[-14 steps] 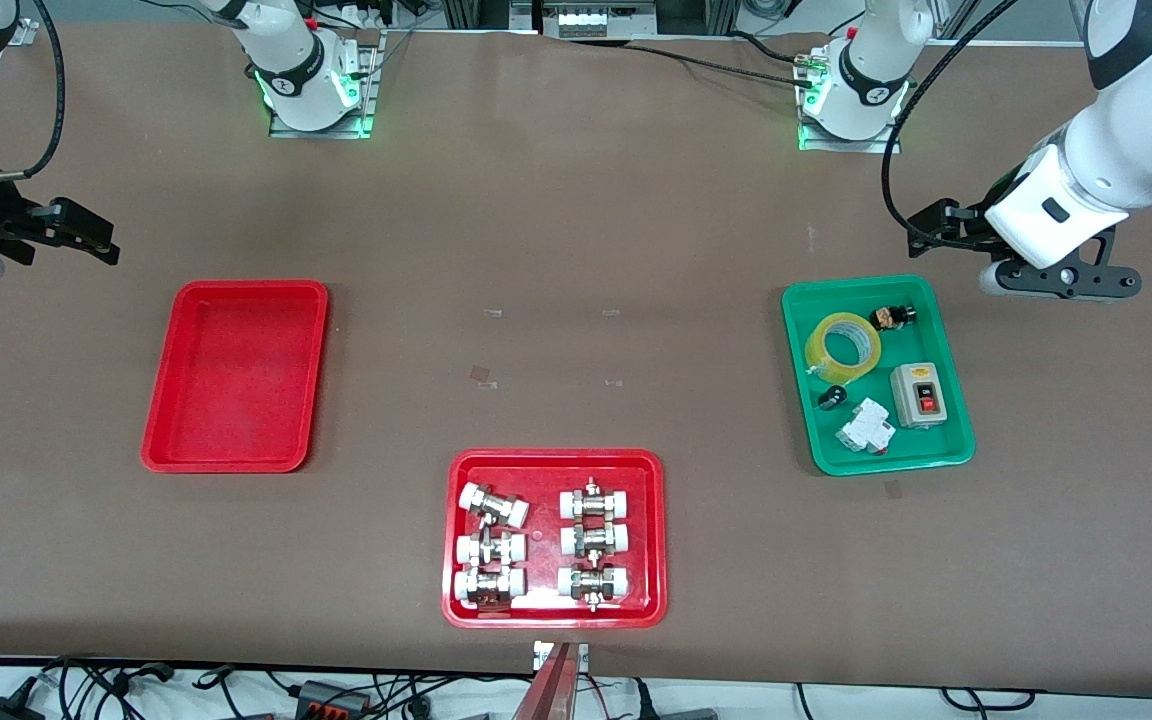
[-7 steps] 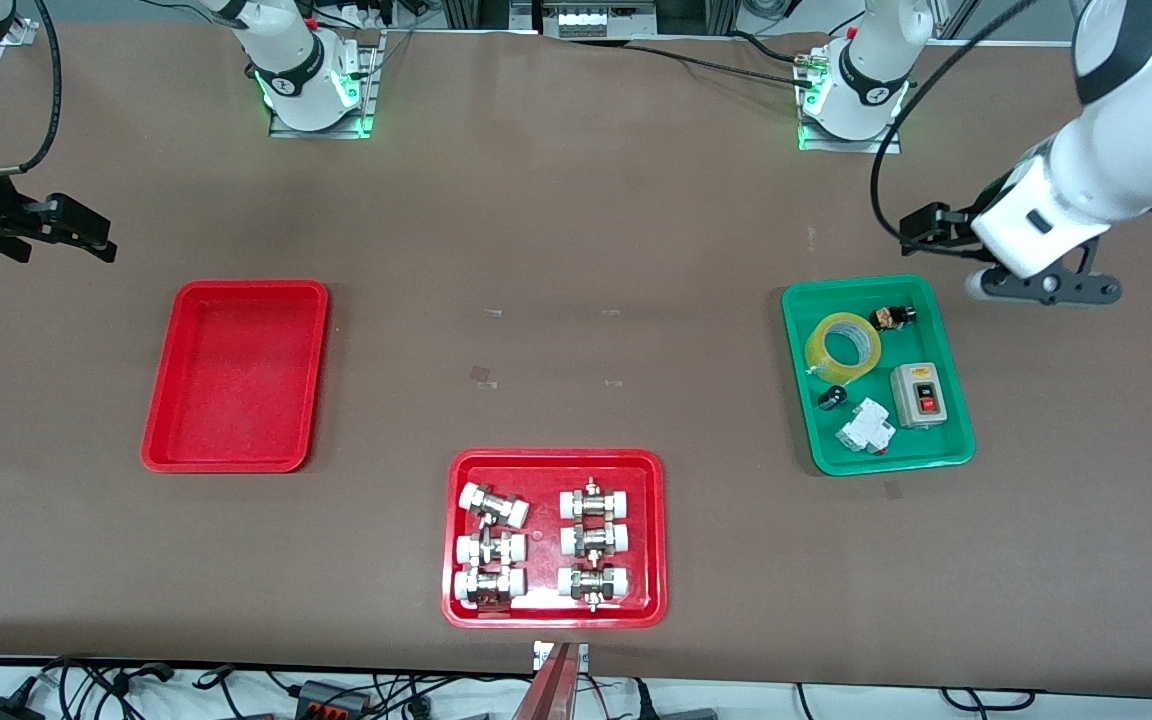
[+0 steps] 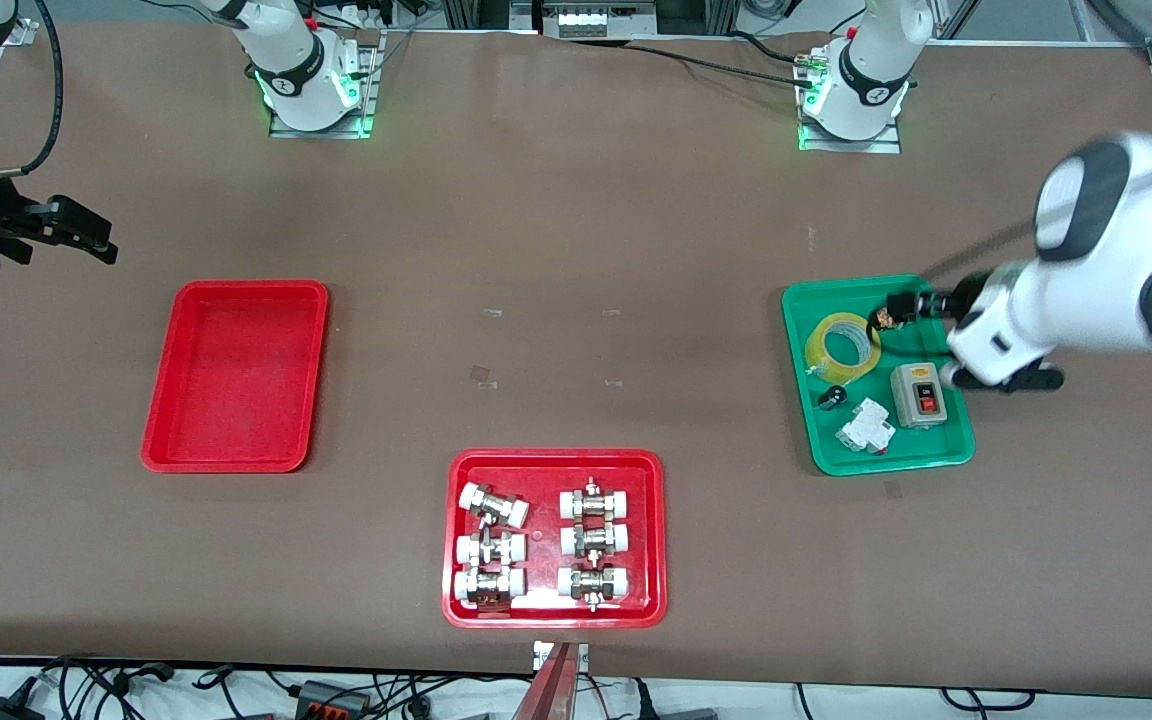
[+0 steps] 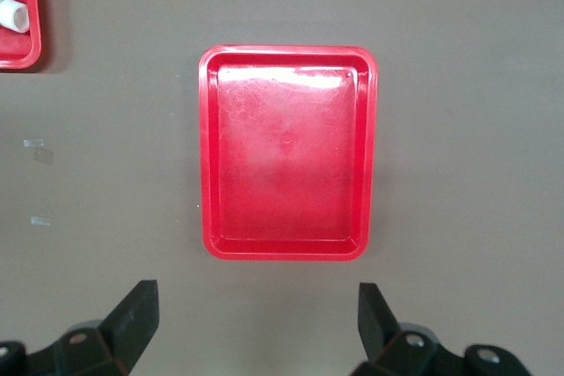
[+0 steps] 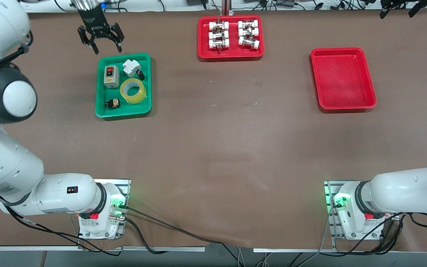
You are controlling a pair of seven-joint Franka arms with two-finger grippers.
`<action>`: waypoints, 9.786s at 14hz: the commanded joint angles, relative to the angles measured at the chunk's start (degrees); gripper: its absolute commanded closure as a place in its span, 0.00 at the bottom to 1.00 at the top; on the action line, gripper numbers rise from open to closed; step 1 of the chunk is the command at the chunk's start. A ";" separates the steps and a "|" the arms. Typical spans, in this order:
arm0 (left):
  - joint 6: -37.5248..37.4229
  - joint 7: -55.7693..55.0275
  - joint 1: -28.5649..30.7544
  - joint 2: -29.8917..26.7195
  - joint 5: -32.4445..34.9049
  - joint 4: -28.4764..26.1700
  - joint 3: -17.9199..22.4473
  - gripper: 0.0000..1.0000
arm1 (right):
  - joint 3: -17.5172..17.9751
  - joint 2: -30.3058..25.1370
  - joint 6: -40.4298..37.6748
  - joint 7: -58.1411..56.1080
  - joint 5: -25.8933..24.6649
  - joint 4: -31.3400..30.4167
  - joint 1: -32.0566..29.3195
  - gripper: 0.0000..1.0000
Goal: Left arm passes tape to right arm into tray
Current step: 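Reach the left gripper down to the yellow tape roll on the green tray, then close the left gripper on the rim of the yellow tape roll, then lift the tape with the left gripper while the right gripper reaches over, then hold the tape with the left gripper while the right gripper grasps it, then open the left gripper and withdraw it while the right gripper holds tape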
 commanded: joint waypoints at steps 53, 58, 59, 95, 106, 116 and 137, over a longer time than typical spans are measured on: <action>12.44 1.28 2.46 -12.53 -10.52 -7.10 -11.12 1.00 | 0.22 0.61 -0.02 0.21 0.82 -0.20 0.11 0.00; 14.82 -1.70 -7.08 1.70 -17.83 3.97 -13.07 0.99 | 0.22 3.32 -0.45 -0.14 3.26 0.50 0.11 0.00; 15.08 -3.71 -9.29 5.03 -17.74 6.34 -12.98 0.99 | 0.22 3.77 -0.63 0.12 4.93 0.50 0.11 0.00; 52.61 -53.66 -33.74 31.43 -17.21 25.79 -12.72 1.00 | 0.40 42.26 4.90 -50.76 57.85 17.73 11.36 0.00; 52.61 -53.57 -33.75 31.43 -17.13 25.79 -12.72 1.00 | 0.40 42.62 4.65 -50.94 58.30 17.73 11.80 0.60; 51.56 -54.00 -33.74 30.91 -16.95 25.62 -12.45 0.82 | 0.40 42.53 4.65 -51.29 58.21 17.73 11.80 0.77; -6.16 -27.50 -3.53 4.73 6.49 25.00 -13.33 0.00 | -2.94 40.86 -1.04 -32.43 50.30 17.64 3.30 0.76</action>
